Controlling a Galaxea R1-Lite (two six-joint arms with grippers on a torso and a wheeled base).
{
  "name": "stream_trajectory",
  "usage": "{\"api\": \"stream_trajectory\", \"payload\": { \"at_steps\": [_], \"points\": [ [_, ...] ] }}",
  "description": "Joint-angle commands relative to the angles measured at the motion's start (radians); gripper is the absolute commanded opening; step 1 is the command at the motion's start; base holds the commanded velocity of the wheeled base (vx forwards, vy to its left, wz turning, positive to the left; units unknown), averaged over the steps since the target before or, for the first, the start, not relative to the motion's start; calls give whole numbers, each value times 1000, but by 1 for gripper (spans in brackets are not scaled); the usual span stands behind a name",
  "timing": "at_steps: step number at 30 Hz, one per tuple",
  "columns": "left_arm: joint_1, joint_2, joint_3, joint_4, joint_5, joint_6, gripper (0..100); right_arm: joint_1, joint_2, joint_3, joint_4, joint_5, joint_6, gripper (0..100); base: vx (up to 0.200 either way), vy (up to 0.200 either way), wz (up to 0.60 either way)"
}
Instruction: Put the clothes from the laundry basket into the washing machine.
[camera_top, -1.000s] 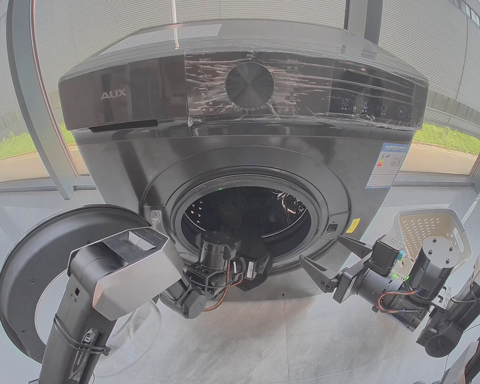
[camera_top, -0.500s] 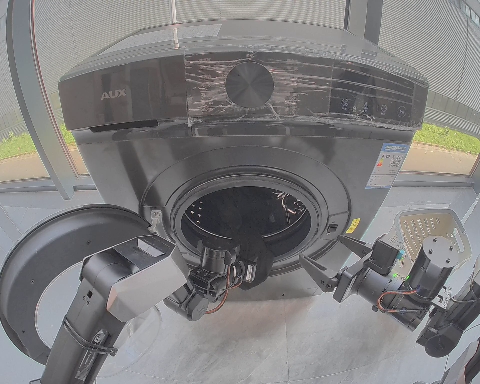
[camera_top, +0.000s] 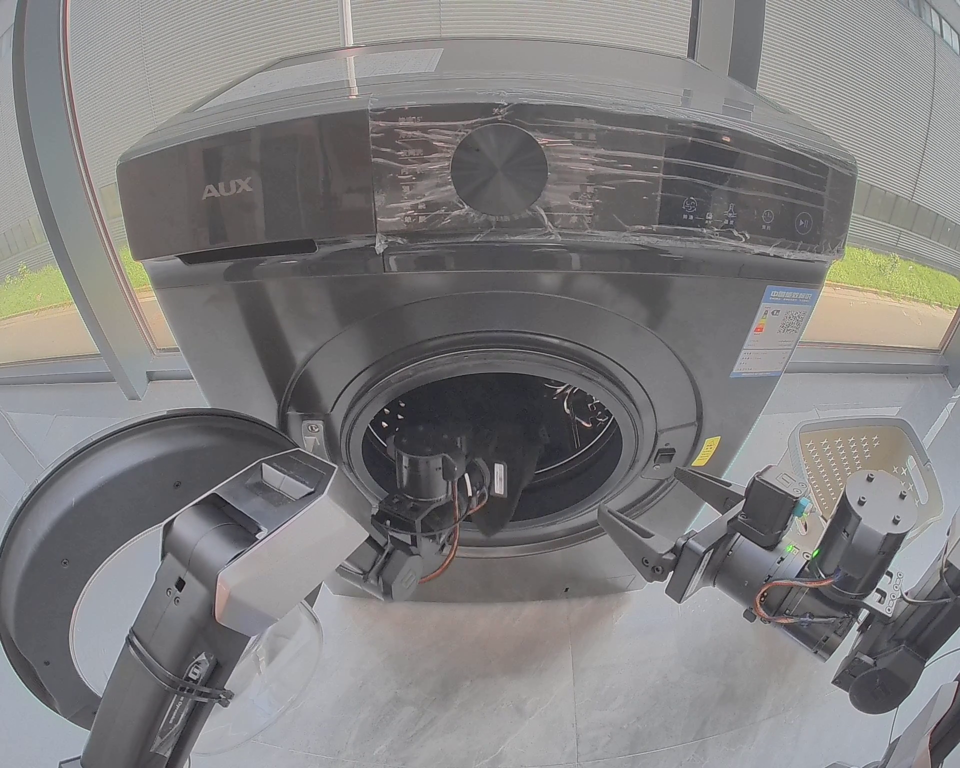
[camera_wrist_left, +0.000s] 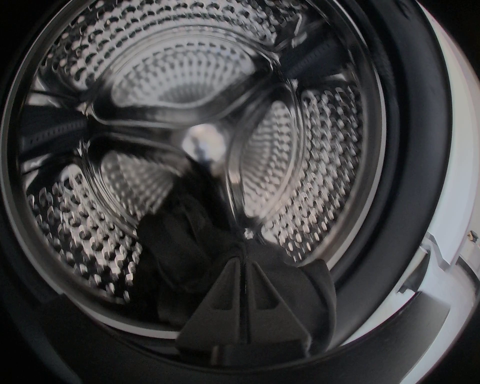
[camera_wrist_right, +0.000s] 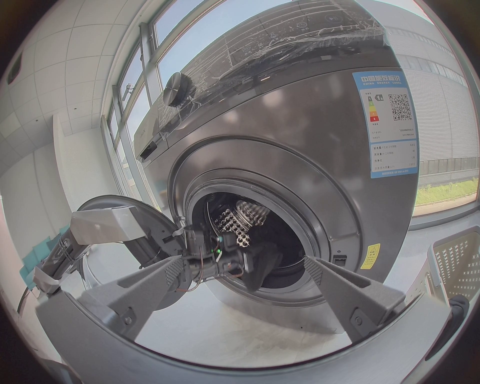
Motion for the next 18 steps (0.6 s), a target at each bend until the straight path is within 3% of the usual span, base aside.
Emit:
{"api": "stream_trajectory", "payload": {
  "at_steps": [1, 6, 7, 11, 18],
  "points": [
    [27, 61, -205, -9, 67, 2, 0, 1, -2, 2, 0, 0, 3, 100, 0, 0, 0],
    [41, 102, -305, -3, 94, 7, 0, 1, -2, 2, 0, 0, 5, 100, 0, 0, 0],
    [42, 144, -393, -2, 102, 18, 0, 1, -2, 4, 0, 0, 3, 100, 0, 0, 0],
    [42, 181, -469, 5, 102, 36, 0, 1, 0, 5, 0, 0, 5, 100, 0, 0, 0],
    [44, 197, -481, 12, 102, 38, 0, 1, 0, 5, 0, 0, 5, 100, 0, 0, 0]
  ]
}}
